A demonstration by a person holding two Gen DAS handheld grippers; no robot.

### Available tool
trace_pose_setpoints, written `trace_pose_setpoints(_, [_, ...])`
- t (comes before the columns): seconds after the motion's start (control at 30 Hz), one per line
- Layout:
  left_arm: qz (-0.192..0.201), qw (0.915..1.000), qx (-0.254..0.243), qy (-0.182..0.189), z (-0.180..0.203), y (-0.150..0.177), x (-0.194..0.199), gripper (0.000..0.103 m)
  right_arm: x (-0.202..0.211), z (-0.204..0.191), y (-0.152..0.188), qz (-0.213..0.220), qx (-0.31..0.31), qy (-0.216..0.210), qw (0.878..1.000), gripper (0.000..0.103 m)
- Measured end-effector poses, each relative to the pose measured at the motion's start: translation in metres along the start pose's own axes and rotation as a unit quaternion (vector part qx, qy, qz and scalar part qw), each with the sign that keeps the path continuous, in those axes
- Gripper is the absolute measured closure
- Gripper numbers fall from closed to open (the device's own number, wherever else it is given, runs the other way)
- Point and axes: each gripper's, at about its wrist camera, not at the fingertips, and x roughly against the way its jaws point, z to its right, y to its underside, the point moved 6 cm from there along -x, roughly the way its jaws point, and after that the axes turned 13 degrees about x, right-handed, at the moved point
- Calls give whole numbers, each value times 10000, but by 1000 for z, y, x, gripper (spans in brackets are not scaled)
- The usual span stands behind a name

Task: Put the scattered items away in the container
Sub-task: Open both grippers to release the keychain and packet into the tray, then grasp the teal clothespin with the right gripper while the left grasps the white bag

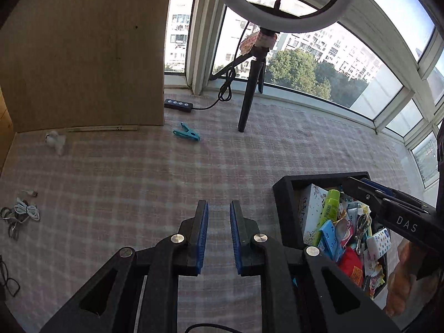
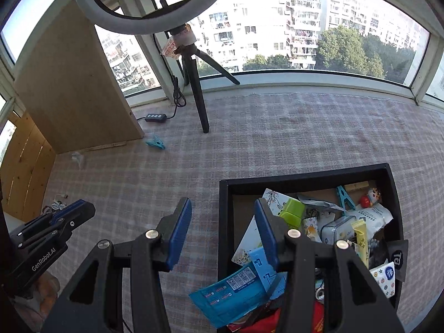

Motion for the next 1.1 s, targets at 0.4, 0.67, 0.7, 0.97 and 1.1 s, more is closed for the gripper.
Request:
trace_pose_setpoints(0.4, [75, 9957, 791, -473, -131, -59, -14, 85, -70, -91, -43, -265, 684, -159, 9972, 57])
trace_pose_setpoints(0.67, [60, 9863, 1477, -733, -208, -102, -48, 82, -132, -123, -75, -557, 1184, -142, 9913, 57])
trace_pose_setpoints(0.7, [61, 9849, 1550, -774, -217, -107, -52, 82, -140, -126, -79, -600, 1232, -137, 9905, 57])
trace_pose_setpoints(0.97, [4, 9759, 1972, -935, -265, -138, -87, 74, -201, -135, -103, -861, 1457, -193, 9854, 56])
trace_pose_setpoints(1.1, [-59, 9708, 2195, -972, -284, -151, -106, 70, -226, -135, -109, -979, 1477, -271, 9838, 56])
